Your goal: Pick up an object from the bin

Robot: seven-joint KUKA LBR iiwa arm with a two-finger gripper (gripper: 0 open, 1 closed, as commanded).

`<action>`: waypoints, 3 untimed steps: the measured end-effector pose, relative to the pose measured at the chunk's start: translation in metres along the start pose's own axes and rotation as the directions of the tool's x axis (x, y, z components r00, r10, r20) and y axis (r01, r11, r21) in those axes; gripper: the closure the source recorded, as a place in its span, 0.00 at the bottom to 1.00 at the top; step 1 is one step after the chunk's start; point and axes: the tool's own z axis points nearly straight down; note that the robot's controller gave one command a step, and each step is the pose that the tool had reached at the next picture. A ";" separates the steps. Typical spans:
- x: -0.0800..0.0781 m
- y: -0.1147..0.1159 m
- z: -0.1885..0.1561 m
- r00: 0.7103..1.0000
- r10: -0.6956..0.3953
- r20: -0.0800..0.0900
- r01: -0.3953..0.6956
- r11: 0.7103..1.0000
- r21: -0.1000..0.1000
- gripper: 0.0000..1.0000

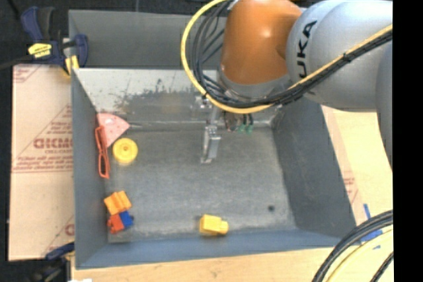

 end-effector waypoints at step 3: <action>-0.055 0.115 0.051 1.000 -0.007 0.014 0.007 1.000 -0.004 0.00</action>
Offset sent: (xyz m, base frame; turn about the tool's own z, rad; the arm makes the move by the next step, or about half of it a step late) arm 0.0462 0.0899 -0.1462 -0.1525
